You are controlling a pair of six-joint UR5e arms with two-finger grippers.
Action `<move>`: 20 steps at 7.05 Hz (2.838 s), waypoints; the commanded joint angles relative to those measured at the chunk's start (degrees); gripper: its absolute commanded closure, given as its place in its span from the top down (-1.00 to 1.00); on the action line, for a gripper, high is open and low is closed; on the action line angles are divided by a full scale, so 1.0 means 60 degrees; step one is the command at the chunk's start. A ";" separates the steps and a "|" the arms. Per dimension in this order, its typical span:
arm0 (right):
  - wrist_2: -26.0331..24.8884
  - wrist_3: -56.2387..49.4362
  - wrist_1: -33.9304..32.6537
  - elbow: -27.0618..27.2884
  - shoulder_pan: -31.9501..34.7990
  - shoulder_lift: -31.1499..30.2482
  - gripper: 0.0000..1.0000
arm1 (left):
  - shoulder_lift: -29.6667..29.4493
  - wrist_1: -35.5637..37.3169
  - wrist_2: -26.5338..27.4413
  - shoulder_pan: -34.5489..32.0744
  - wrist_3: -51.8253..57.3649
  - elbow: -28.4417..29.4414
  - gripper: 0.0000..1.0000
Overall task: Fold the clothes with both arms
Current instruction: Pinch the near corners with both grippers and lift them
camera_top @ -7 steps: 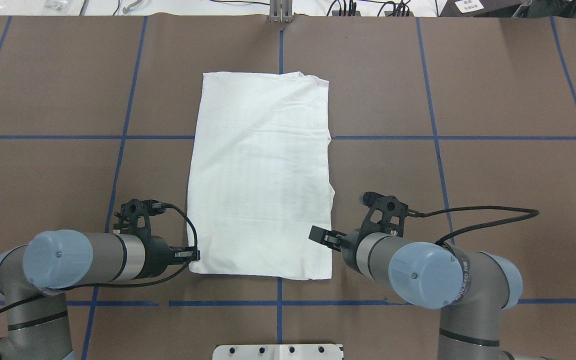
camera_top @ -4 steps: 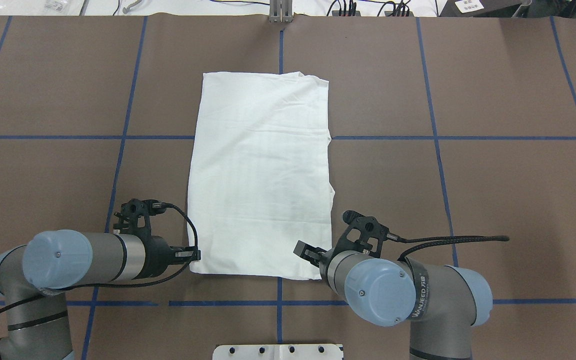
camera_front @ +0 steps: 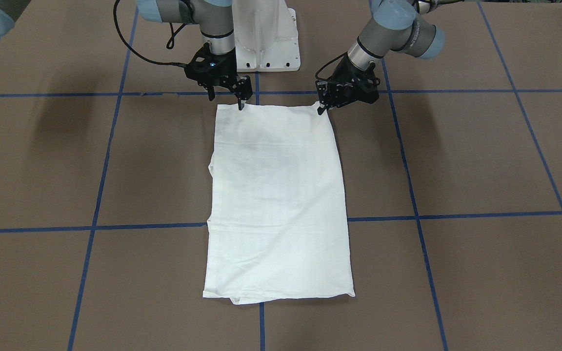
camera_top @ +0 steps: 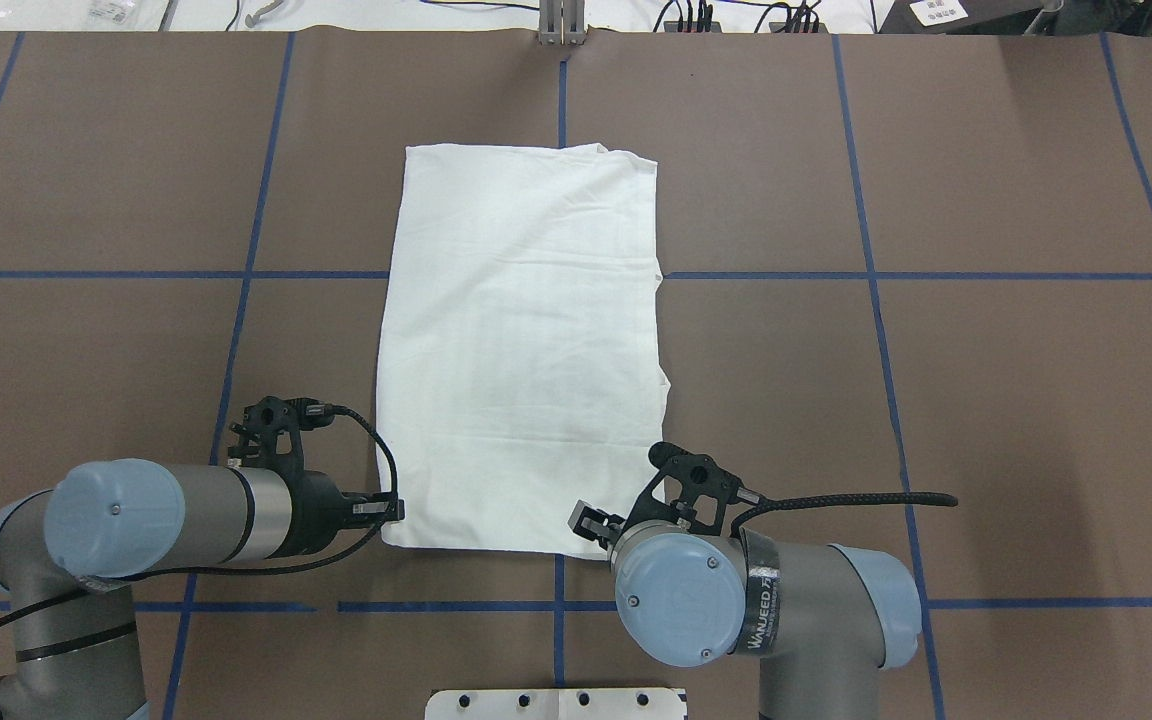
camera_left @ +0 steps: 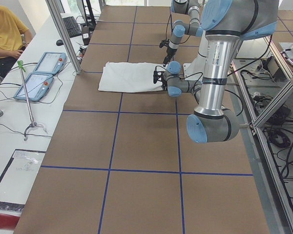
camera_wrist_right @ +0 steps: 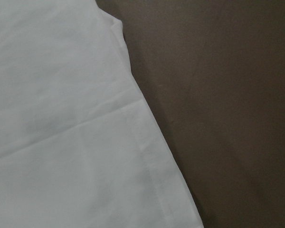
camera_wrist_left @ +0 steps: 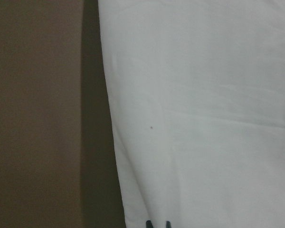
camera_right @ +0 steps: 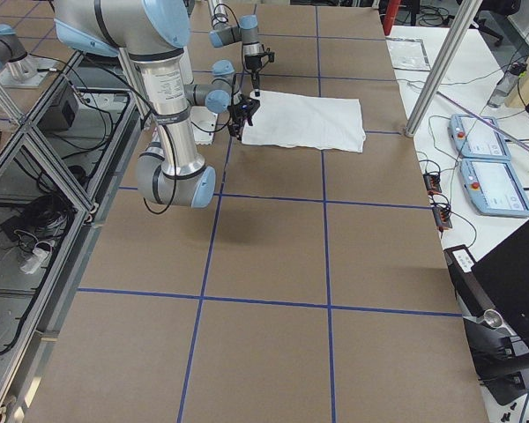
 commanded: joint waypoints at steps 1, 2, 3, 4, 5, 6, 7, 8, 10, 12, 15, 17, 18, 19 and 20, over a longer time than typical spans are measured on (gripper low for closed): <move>-0.0014 0.0368 -0.0049 -0.0262 -0.0004 0.0227 0.95 | 0.0006 0.0000 0.0000 0.0000 0.0007 -0.0036 -1.00; -0.0028 0.0501 -0.0092 -0.0306 -0.0018 0.0286 0.93 | 0.0006 0.0000 0.0000 0.0000 0.0007 -0.0095 -1.00; -0.0043 0.0633 -0.0107 -0.0727 -0.0004 0.0591 0.93 | 0.0006 0.0000 0.0000 0.0000 0.0007 -0.0110 -1.00; -0.0043 0.0634 -0.0107 -0.0891 -0.0018 0.0695 0.93 | 0.0006 0.0000 -0.0029 0.0000 0.0036 -0.0153 -1.00; -0.0057 0.0663 -0.0107 -0.0950 -0.0018 0.0783 0.93 | 0.0020 0.0000 -0.0029 0.0000 0.0022 -0.0154 -1.00; -0.0058 0.0736 -0.0107 -0.1096 -0.0018 0.0900 0.93 | 0.0035 0.0000 -0.0015 0.0000 0.0022 -0.0154 -1.00; -0.0058 0.0809 -0.0107 -0.1213 -0.0018 0.1017 0.93 | 0.0035 0.0000 -0.0015 0.0000 0.0022 -0.0168 -1.00; -0.0072 0.0810 -0.0093 -0.1244 -0.0018 0.1033 0.88 | 0.0035 0.0000 -0.0015 0.0000 0.0022 -0.0168 -1.00; -0.0262 0.1086 -0.0107 -0.1273 -0.0004 0.1150 -0.05 | 0.0021 0.0000 0.0000 0.0000 0.0022 -0.0168 -1.00; -0.0277 0.1278 -0.0136 -0.1288 -0.0018 0.1151 -1.00 | 0.0020 0.0000 0.0000 0.0000 0.0022 -0.0168 -1.00; -0.0248 0.1265 -0.0151 -0.1172 0.0171 0.1092 -1.00 | 0.0020 0.0015 -0.0131 0.0000 0.0051 -0.0504 -1.00; -0.0219 0.1235 -0.2215 0.0880 0.0231 0.0888 -1.00 | 0.0181 0.0117 -0.0700 -0.0072 0.0051 -0.1409 -1.00; -0.0219 0.1308 -0.3681 0.2287 -0.0132 0.0916 -1.00 | 0.0196 0.0132 -0.0718 -0.0044 0.0051 -0.1805 -1.00; -0.0233 0.1323 -0.4566 0.3229 -0.0483 0.0960 -1.00 | 0.0196 0.0552 -0.0718 -0.0015 0.0037 -0.2447 -1.00; -0.0233 0.1395 -0.5431 0.4007 -0.0777 0.1047 -1.00 | 0.0138 0.1891 -0.0761 0.0014 0.0022 -0.3585 -1.00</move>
